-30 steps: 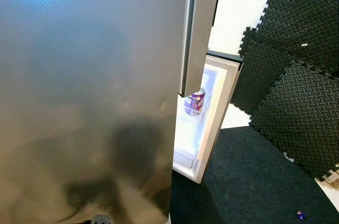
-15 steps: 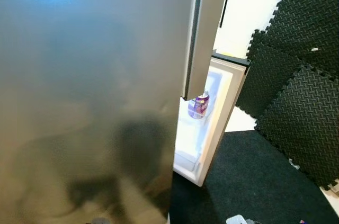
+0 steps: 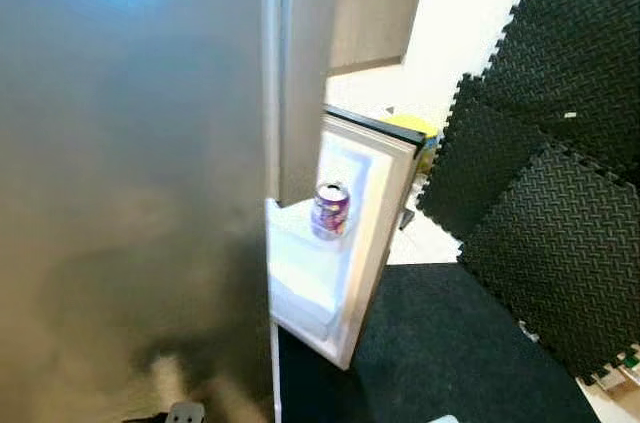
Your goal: Restocking fridge
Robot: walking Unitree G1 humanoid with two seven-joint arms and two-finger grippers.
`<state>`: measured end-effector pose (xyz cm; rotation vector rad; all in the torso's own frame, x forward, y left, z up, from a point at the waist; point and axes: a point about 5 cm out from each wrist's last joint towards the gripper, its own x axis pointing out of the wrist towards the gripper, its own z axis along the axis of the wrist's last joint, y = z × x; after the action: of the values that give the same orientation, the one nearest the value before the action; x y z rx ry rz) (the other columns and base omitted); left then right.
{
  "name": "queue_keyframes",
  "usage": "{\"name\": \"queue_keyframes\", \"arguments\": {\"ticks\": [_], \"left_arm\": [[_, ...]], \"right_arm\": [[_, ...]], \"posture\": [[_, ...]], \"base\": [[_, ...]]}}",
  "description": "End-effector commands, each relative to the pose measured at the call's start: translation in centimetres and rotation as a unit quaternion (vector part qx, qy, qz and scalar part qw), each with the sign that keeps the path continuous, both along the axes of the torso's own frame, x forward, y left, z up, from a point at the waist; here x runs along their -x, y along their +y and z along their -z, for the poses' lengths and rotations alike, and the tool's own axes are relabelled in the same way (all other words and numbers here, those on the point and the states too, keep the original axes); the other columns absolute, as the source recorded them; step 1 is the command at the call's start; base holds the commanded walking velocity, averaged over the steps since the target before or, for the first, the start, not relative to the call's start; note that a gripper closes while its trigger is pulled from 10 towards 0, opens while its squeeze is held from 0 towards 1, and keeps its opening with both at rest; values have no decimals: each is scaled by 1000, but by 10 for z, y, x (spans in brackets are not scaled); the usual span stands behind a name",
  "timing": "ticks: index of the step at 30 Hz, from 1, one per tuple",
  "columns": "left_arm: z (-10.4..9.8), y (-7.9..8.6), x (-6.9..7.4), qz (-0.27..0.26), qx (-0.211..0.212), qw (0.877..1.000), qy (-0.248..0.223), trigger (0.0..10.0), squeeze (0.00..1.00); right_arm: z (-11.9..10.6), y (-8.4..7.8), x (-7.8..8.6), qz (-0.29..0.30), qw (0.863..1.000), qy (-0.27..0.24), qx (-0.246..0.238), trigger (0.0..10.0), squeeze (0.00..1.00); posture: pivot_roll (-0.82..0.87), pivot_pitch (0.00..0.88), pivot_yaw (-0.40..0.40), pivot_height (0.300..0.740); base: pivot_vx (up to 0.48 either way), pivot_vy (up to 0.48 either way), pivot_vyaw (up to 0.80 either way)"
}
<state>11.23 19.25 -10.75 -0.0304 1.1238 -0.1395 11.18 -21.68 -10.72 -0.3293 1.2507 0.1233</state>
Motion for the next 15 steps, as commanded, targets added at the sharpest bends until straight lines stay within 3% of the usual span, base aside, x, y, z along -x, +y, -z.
{"name": "queue_keyframes", "arguments": {"ticks": [1, 15], "left_arm": [[5, -4, 15, 8, 4, 1000, 30, 10000, 0], [5, -3, 15, 10, 2, 999, 30, 10000, 0]], "right_arm": [[-1, -5, -1, 7, 1000, -2, 4, 10000, 0], [-2, -8, -1, 2, 1000, -3, 5, 10000, 0]], "posture": [[-43, 0, -6, 740], [-45, 0, -6, 740]], "base": [[0, -480, 0], [0, -480, 0]]}}
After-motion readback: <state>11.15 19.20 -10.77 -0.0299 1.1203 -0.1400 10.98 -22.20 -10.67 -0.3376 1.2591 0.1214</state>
